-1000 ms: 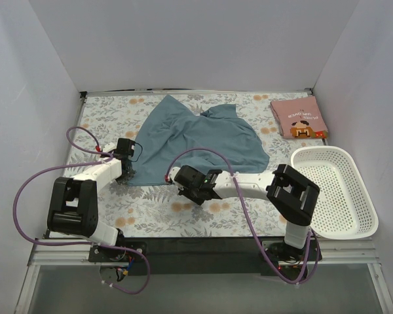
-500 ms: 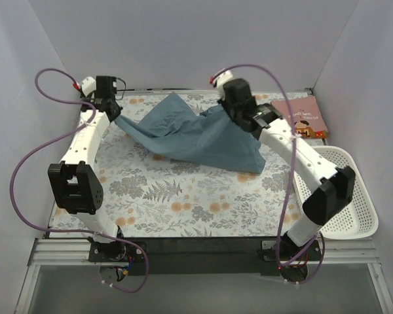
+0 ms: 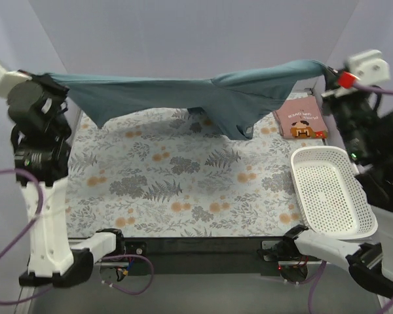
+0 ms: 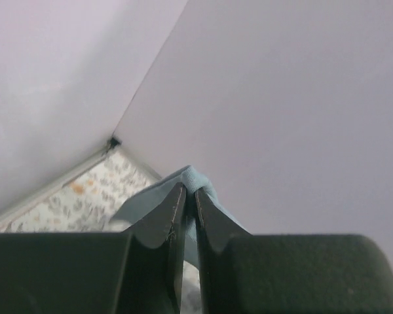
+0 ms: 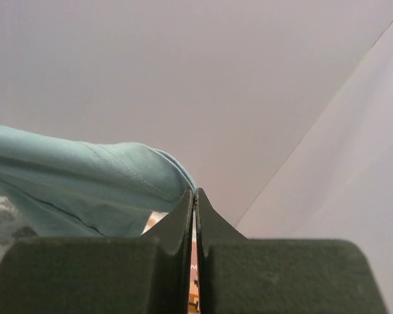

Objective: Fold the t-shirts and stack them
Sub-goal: Flatten the tshirt out

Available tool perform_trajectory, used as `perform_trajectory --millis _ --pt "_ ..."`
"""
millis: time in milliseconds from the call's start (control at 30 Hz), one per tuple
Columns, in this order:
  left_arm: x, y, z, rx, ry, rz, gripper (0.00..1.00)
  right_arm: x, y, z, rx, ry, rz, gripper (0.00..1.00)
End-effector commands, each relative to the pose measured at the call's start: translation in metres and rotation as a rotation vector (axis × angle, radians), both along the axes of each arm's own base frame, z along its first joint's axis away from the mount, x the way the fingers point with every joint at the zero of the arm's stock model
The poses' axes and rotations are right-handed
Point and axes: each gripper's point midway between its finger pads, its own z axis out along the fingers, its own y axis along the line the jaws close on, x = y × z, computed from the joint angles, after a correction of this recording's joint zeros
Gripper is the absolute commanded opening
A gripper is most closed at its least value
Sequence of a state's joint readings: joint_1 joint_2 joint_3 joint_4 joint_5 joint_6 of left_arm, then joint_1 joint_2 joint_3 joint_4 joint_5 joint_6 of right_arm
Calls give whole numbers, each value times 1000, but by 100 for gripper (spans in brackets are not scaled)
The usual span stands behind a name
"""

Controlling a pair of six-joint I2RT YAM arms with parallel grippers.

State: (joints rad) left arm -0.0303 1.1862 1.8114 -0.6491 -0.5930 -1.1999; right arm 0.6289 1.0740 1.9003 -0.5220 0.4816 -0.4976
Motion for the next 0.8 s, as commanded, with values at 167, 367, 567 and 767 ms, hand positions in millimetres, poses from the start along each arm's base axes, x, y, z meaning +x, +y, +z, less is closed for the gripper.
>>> perform_trajectory --millis 167,367,567,767 --pt "-92 20 90 135 -237 98 1 -77 -32 54 79 -235 111 1" --pt "-31 6 93 235 -162 52 2 -34 -21 69 13 -218 6 1" --pt "76 -4 9 285 71 9 5 74 13 22 -218 -103 -197 1" --pt "174 -9 -196 171 405 -80 7 207 25 -141 -258 138 -138 1"
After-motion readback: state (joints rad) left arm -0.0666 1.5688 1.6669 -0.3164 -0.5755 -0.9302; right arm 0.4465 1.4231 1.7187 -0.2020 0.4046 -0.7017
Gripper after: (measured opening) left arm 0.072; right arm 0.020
